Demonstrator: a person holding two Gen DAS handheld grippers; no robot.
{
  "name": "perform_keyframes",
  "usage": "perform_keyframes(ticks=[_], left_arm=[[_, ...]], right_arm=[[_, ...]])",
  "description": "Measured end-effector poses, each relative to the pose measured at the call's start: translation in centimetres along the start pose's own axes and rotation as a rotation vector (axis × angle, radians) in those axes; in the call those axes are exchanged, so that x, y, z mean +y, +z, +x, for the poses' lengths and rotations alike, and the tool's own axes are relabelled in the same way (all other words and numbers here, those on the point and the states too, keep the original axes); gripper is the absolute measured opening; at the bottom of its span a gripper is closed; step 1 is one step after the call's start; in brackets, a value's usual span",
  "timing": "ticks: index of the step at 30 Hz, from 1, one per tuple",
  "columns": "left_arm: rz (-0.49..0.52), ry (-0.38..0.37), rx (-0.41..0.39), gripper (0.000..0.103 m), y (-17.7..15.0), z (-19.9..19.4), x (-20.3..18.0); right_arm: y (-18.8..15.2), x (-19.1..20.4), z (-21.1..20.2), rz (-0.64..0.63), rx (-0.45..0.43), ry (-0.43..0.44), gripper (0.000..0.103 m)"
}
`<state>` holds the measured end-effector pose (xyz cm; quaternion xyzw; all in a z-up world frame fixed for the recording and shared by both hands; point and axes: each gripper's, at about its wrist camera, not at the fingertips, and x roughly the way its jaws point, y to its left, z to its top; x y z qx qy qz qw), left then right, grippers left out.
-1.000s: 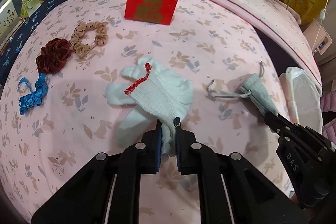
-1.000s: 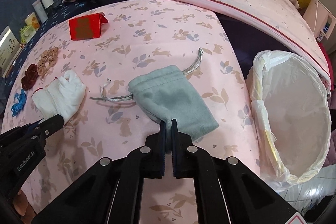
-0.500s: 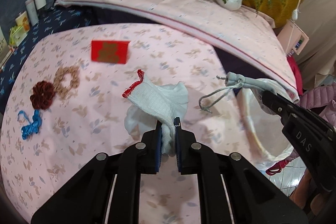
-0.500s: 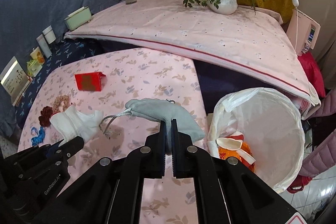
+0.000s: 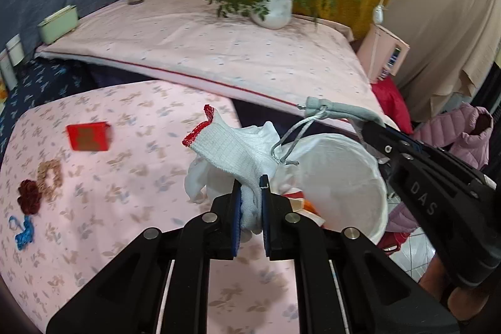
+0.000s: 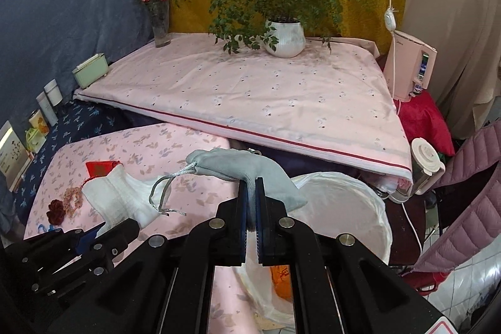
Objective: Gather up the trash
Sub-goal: 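Carry the glove in the left tool and the pouch in the right tool to the bin, then open the left tool over the bin while the right tool releases the pouch inside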
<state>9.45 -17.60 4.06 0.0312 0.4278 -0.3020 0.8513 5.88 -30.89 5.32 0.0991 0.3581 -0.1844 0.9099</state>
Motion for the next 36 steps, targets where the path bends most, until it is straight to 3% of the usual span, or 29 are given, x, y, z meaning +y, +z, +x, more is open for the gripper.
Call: perform_keyframes(ticks=[6, 13, 14, 16, 17, 18, 19, 22, 36], left_arm=[[0.064, -0.054, 0.014, 0.01, 0.7, 1.4, -4.1], [0.086, -0.1, 0.044, 0.013, 0.6, 3.1, -6.2], [0.083, -0.102, 0.038, 0.015, 0.5, 3.2, -6.3], [0.081, -0.084, 0.024, 0.036, 0.4, 3.1, -6.4], [0.076, -0.073, 0.015, 0.052, 0.4, 3.0, -6.3], [0.068, -0.061, 0.001, 0.058, 0.4, 2.9, -6.2], [0.066, -0.054, -0.007, 0.058, 0.3, 2.8, -6.1], [0.065, -0.045, -0.003, 0.058, 0.5, 2.7, -5.7], [-0.003, 0.009, 0.005, 0.058, 0.0, 2.3, -2.1]], right_arm=[[0.0, -3.8, -0.2, 0.05, 0.001, -0.037, 0.004], [-0.5, -6.6, 0.3, 0.092, 0.01, -0.077, 0.005], [-0.5, -6.9, 0.4, 0.097, 0.009, -0.083, 0.005], [-0.7, -7.2, 0.3, 0.111, 0.003, -0.09, 0.01], [-0.7, -7.4, 0.3, 0.118, 0.002, -0.091, 0.012], [-0.7, -7.5, 0.3, 0.122, 0.0, -0.091, 0.017], [-0.7, -7.5, 0.2, 0.125, -0.006, -0.093, 0.025], [-0.7, -7.5, -0.1, 0.125, -0.019, -0.093, 0.035], [-0.9, -4.8, -0.5, 0.08, -0.018, -0.066, 0.039]])
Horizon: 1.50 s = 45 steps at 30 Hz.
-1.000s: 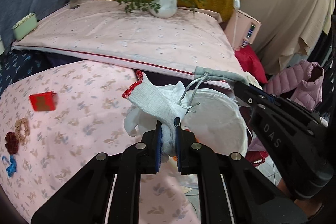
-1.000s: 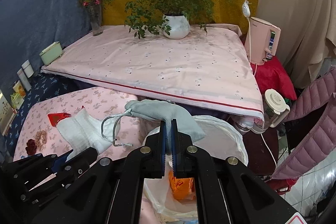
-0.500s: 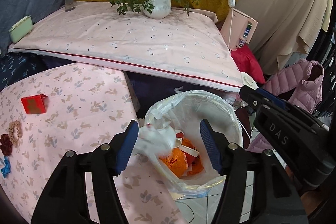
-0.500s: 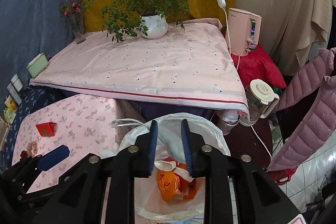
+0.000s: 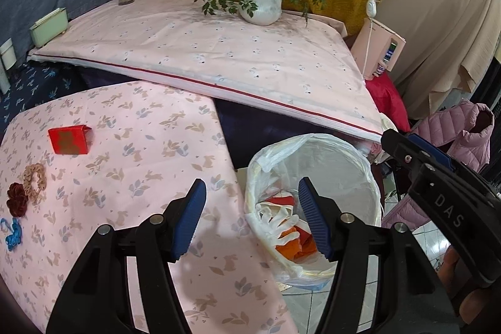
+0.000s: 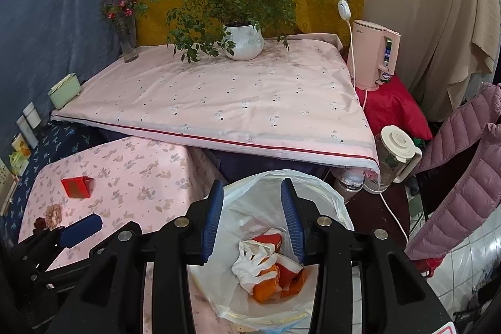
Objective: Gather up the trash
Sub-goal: 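Open the left tool over the bin while the right tool releases the pouch inside, then move both tools back to the table toward the blue ribbon and scrunchies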
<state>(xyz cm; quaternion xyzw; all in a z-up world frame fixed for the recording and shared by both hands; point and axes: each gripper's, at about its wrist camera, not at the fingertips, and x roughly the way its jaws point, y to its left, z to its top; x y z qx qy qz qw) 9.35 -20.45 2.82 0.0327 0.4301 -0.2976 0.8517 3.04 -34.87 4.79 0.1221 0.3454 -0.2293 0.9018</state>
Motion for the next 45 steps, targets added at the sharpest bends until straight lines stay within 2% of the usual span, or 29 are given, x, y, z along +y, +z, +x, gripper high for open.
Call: perform_keyframes(ticks=[4, 11, 21, 24, 40, 42, 45], left_arm=[[-0.023, 0.017, 0.001, 0.058, -0.3, -0.3, 1.4], [-0.057, 0.048, 0.0, 0.058, -0.9, -1.0, 4.0], [-0.119, 0.087, -0.002, 0.058, -1.6, -2.0, 8.1], [-0.14, 0.105, -0.009, 0.064, -1.8, -2.5, 9.4], [-0.259, 0.205, -0.019, 0.07, -4.5, -4.9, 17.7], [-0.282, 0.222, -0.017, 0.078, -5.0, -5.1, 18.9], [-0.3, 0.259, -0.023, 0.079, -5.9, -5.6, 20.7]], right_arm=[[-0.2, 1.3, -0.1, -0.019, 0.0, 0.007, 0.045], [-0.5, 3.5, 0.0, -0.046, 0.012, 0.029, 0.045], [-1.4, 7.3, -0.2, -0.097, 0.02, 0.06, 0.053], [-1.6, 8.3, -0.3, -0.112, 0.021, 0.068, 0.056], [-4.3, 15.9, -0.4, -0.207, 0.063, 0.146, 0.066], [-4.8, 17.0, -0.4, -0.217, 0.072, 0.159, 0.066], [-5.5, 18.7, -0.3, -0.237, 0.087, 0.179, 0.066]])
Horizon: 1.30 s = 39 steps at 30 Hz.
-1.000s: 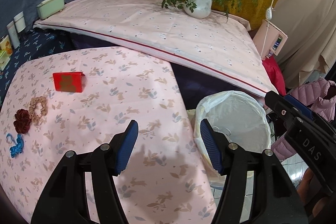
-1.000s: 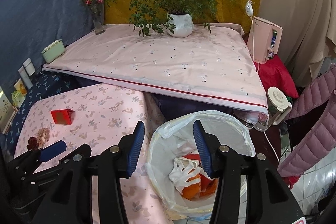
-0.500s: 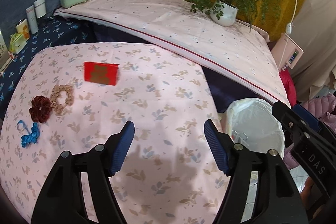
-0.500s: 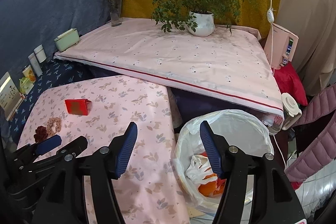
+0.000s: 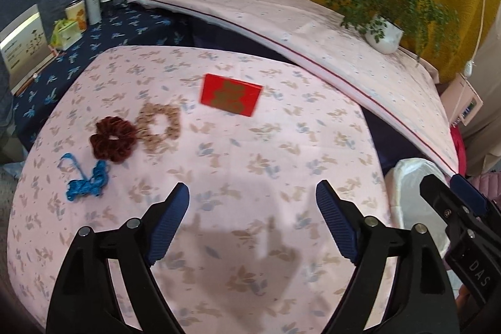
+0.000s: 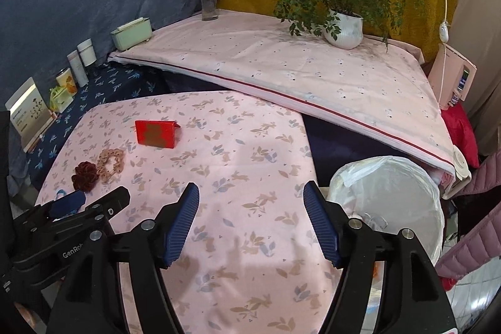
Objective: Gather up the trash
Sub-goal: 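Move both tools back to the table toward the blue ribbon and scrunchies, then grasp the blue ribbon with the left tool while the right tool grasps the beige scrunchie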
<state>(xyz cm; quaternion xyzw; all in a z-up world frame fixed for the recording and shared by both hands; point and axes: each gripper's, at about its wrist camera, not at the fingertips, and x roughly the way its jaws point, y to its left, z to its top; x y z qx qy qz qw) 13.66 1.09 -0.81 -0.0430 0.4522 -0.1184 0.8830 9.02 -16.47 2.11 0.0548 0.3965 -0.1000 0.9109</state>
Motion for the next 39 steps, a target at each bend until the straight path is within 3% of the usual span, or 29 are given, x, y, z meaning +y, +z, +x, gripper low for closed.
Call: perform_keyframes(ticks=[10, 18, 28, 34, 39], left_arm=[[-0.035, 0.146, 0.023, 0.082, -1.5, 1.0, 7.9], [-0.131, 0.229, 0.058, 0.082, -2.2, 2.5, 15.0], [-0.227, 0.193, 0.119, 0.082, -2.5, 5.4, 19.6], [-0.25, 0.171, 0.148, 0.082, -2.4, 7.5, 20.0], [-0.25, 0.157, 0.123, 0.068, -1.7, 7.7, 20.0]], right_arm=[[-1.4, 5.4, 1.7, -0.043, 0.052, 0.068, 0.067], [-2.6, 9.8, 4.1, -0.065, 0.095, 0.107, 0.067], [-1.8, 15.4, 8.7, -0.09, 0.131, 0.148, 0.067], [-0.6, 18.4, 12.3, -0.112, 0.146, 0.153, 0.067], [0.8, 20.5, 15.1, -0.119, 0.157, 0.159, 0.067]])
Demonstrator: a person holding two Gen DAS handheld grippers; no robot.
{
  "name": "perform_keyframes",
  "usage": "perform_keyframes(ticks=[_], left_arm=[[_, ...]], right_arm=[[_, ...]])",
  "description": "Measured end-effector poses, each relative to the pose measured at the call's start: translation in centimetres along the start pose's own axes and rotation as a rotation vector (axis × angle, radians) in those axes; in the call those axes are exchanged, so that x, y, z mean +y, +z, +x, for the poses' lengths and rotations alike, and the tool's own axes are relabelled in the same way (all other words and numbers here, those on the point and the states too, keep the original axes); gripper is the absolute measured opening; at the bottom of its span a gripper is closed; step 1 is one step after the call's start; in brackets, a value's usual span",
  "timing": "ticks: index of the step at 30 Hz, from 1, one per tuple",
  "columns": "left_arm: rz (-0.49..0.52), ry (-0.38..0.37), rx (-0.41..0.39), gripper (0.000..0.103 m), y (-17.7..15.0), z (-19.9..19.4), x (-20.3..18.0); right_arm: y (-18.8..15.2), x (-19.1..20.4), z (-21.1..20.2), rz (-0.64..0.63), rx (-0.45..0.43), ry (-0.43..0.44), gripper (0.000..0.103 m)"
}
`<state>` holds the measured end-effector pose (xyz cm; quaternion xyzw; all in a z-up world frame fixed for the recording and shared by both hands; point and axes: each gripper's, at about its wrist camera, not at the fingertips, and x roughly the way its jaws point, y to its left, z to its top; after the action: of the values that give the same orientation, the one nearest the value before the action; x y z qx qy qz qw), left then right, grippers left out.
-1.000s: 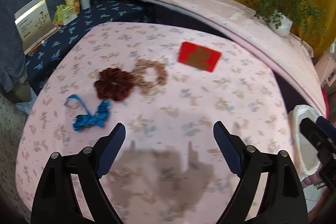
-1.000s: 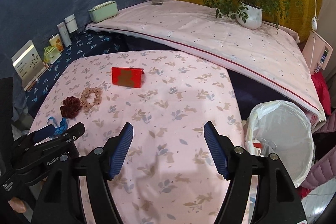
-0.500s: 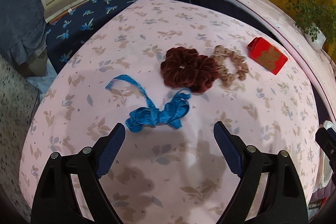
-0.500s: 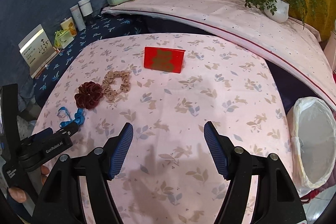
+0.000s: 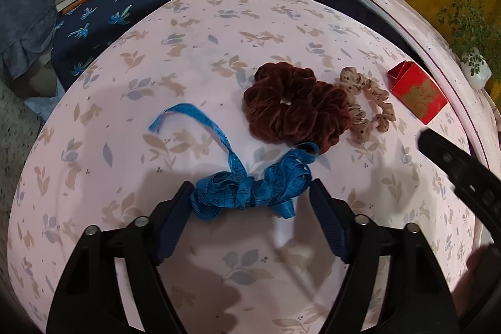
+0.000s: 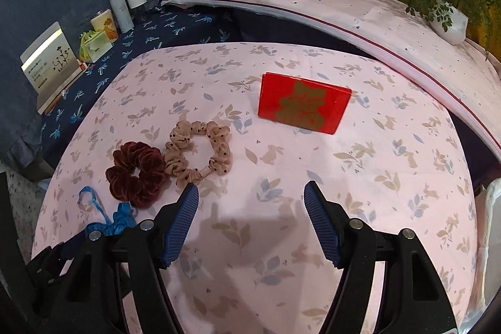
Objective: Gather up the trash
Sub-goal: 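Grasp the blue ribbon with the left tool while the right tool grasps the beige scrunchie, then carry the ribbon in the left tool and the scrunchie in the right tool to the bin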
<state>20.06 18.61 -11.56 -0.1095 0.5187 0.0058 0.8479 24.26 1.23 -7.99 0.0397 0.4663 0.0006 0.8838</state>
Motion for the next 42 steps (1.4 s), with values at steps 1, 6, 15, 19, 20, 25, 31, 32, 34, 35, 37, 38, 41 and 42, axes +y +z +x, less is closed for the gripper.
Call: perform_keyframes(ticks=[1, 6, 15, 19, 20, 25, 31, 32, 34, 35, 37, 38, 41, 42], left_arm=[[0.005, -0.01, 0.002, 0.067, 0.1, 0.0, 0.0], [0.02, -0.038, -0.001, 0.053, 0.4, -0.1, 0.1], [0.033, -0.057, -0.008, 0.045, 0.3, -0.2, 0.1], [0.035, -0.062, -0.009, 0.041, 0.0, -0.8, -0.3], [0.038, -0.064, -0.009, 0.04, -0.1, -1.0, -0.4], [0.076, -0.075, -0.002, 0.021, -1.4, -2.0, -2.0], [0.146, -0.106, -0.006, 0.02, -3.6, -4.1, -5.5], [0.157, -0.113, -0.007, 0.02, -4.0, -4.4, -6.2], [0.183, -0.127, -0.014, 0.02, -4.7, -5.3, -7.7], [0.2, -0.133, -0.02, 0.019, -5.2, -5.9, -8.7], [0.231, -0.147, -0.027, 0.019, -5.9, -6.7, -10.5], [0.251, -0.154, -0.034, 0.019, -6.3, -7.3, -11.5], [0.305, -0.177, -0.051, 0.019, -7.3, -8.7, -14.6], [0.322, -0.185, -0.055, 0.019, -7.7, -9.1, -15.7]], right_arm=[[0.4, 0.2, 0.6, 0.002, 0.004, 0.003, 0.067], [1.6, 1.3, 3.3, -0.014, 0.022, -0.007, 0.066], [0.8, 1.7, 5.6, -0.035, 0.08, 0.016, 0.012], [-0.5, 1.2, 4.1, -0.038, 0.073, 0.001, 0.009], [-0.9, 0.9, 3.6, -0.033, 0.07, 0.001, 0.009], [-3.1, -1.3, 0.5, 0.017, 0.057, 0.005, 0.009], [-5.4, -5.4, -4.1, 0.096, 0.034, -0.004, 0.009], [-5.7, -6.2, -4.9, 0.107, 0.027, -0.009, 0.009], [-6.3, -7.7, -6.5, 0.125, 0.015, -0.016, 0.009], [-6.6, -8.5, -7.2, 0.134, 0.006, -0.02, 0.009], [-7.1, -10.1, -8.9, 0.15, -0.014, -0.033, 0.009], [-7.3, -10.8, -9.6, 0.158, -0.023, -0.04, 0.009], [-7.9, -13.5, -12.0, 0.188, -0.055, -0.06, 0.009], [-8.0, -14.3, -12.8, 0.198, -0.066, -0.067, 0.009]])
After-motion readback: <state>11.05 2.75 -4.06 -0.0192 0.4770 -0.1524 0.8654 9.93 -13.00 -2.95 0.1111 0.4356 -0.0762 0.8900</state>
